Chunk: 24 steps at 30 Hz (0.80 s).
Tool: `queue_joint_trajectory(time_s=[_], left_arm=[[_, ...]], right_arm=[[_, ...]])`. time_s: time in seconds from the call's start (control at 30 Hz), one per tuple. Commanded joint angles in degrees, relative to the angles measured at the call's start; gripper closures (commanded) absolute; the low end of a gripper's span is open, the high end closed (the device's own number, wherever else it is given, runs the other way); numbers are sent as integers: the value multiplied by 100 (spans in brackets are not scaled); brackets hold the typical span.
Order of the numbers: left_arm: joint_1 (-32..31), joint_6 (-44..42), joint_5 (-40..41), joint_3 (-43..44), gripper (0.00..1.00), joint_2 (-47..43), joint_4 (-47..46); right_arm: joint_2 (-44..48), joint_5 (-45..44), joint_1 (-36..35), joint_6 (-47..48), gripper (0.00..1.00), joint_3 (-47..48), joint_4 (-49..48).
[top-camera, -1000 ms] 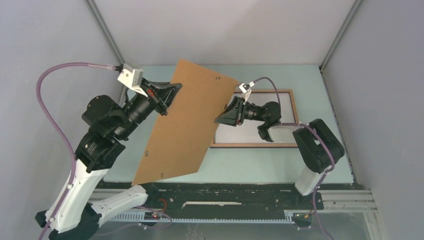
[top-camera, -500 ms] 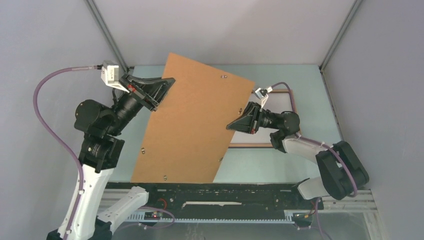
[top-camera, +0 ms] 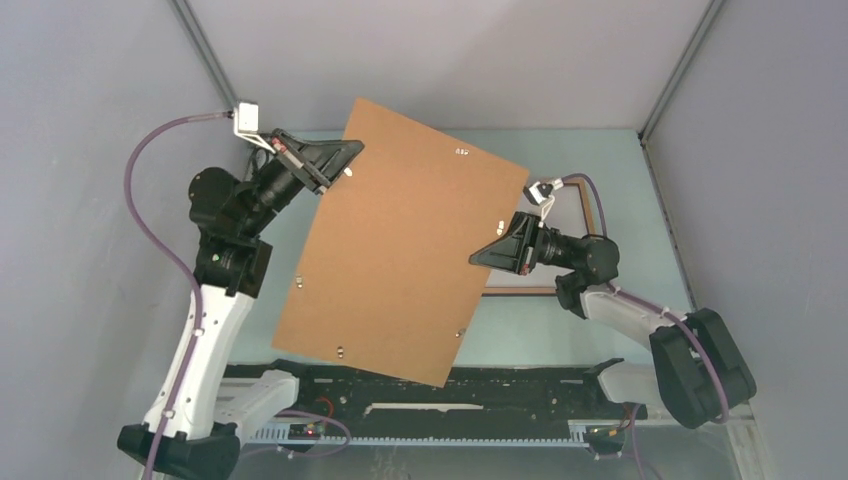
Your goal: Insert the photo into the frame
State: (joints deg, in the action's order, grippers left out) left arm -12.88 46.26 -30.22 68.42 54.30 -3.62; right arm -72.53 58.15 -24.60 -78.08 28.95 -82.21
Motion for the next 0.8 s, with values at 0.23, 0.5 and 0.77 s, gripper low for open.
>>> queue_joint_trajectory(time_s=[0.23,0.5,0.77], left_arm=[[61,-350,1444,-178,49,570,713],[269,-689,2533,-423,5,531,1542],[260,-1204,2931,-871,1,213,1667]], right_arm=[[705,-465,468,-556,100,-162,1381],[1752,-730,1503,-298,100,-468,3517],[2628,-2047,2236,0,100,-567,6307]])
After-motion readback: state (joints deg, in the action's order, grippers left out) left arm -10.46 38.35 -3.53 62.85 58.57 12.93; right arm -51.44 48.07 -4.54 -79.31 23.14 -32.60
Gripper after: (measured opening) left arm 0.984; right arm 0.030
